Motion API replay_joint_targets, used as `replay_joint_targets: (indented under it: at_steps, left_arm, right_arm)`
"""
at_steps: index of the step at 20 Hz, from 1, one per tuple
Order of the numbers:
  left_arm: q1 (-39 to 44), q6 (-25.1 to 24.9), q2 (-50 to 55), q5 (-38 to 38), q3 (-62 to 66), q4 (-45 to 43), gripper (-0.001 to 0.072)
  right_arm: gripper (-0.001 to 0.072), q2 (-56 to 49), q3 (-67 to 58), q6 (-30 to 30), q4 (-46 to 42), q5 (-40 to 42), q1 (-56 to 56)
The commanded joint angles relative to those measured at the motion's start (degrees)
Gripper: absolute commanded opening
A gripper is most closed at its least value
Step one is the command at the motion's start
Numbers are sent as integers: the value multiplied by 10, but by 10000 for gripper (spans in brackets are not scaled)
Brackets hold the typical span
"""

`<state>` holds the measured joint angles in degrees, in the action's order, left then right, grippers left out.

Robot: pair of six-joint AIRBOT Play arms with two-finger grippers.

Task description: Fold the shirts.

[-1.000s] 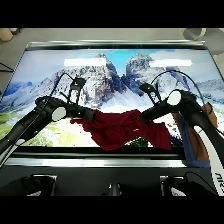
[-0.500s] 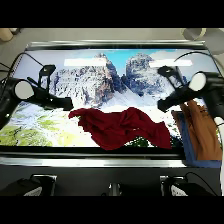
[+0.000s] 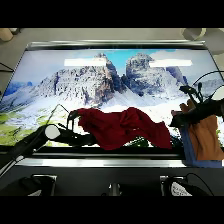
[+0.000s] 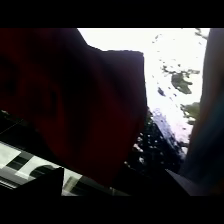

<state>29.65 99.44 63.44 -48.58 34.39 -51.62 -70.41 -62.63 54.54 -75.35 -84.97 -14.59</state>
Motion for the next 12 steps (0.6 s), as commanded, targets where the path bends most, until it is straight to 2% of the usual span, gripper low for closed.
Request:
replay_joint_targets:
  at_steps: [1,5,6,7,9,10,11,12]
  left_arm:
    - [60,-14,52,122,-36,117,720]
    - [87,-30,75,186,-23,148,704]
    - [86,-30,75,194,-20,148,630]
    - [86,-27,76,211,-18,148,591]
    - [86,9,81,241,-18,148,589]
    - [86,25,85,245,-18,148,565]
    - [86,28,91,245,-17,148,425]
    - [86,28,97,244,-17,148,357]
  right_arm:
    - [711,0,56,-26,64,-3,-9]
    - [710,0,105,-46,87,26,-9]
    - [710,0,116,-52,100,36,-9]
    - [710,-4,125,-56,118,45,-9]
    - [709,-21,137,-58,148,60,-7]
    - [709,-32,137,-58,150,69,0]
    - [709,-44,137,-58,149,81,16]
    - [709,-56,137,-58,148,101,37]
